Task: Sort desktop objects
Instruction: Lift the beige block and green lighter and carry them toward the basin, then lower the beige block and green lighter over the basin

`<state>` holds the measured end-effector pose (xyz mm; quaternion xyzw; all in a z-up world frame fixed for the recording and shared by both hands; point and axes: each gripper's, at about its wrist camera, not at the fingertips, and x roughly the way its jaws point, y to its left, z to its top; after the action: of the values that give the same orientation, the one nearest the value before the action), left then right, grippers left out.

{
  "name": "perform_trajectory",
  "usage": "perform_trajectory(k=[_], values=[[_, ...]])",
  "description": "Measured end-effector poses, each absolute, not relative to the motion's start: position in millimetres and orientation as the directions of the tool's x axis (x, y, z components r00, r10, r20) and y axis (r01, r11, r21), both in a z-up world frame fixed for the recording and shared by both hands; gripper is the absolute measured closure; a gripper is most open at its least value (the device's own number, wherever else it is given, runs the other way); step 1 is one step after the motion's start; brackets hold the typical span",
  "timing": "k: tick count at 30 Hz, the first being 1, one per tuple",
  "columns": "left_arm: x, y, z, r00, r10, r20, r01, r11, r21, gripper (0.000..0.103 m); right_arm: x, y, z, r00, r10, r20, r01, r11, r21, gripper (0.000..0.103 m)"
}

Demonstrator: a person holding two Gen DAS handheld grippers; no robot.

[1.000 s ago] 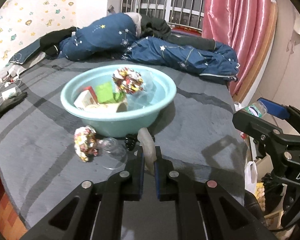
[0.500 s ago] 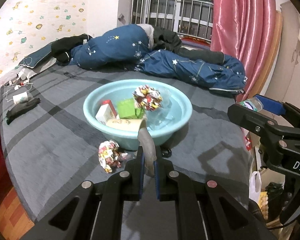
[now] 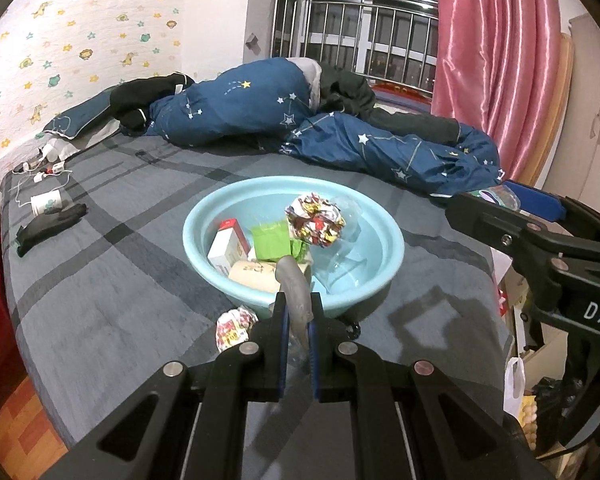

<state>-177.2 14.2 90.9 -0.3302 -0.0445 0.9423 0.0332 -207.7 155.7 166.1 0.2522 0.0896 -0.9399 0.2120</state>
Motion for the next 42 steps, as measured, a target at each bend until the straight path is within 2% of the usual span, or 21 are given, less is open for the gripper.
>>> perform_trajectory(k=[17,42], values=[[-229.8,-3.7,96.6,-0.784,0.097,-0.614,-0.044,-0.994,-0.101,0.094,-264.5,123.6,164.6,-0.764,-0.383,-0.519,0.472,-0.88,-0.046,0.016],[-313.1,-22.1,69.1,-0.75,0.11,-0.652,-0.053,-0.993,-0.106,0.094,-355.5,83.9,137.0,-0.734,-0.372,-0.569,0.48,-0.876,-0.046,0.016]])
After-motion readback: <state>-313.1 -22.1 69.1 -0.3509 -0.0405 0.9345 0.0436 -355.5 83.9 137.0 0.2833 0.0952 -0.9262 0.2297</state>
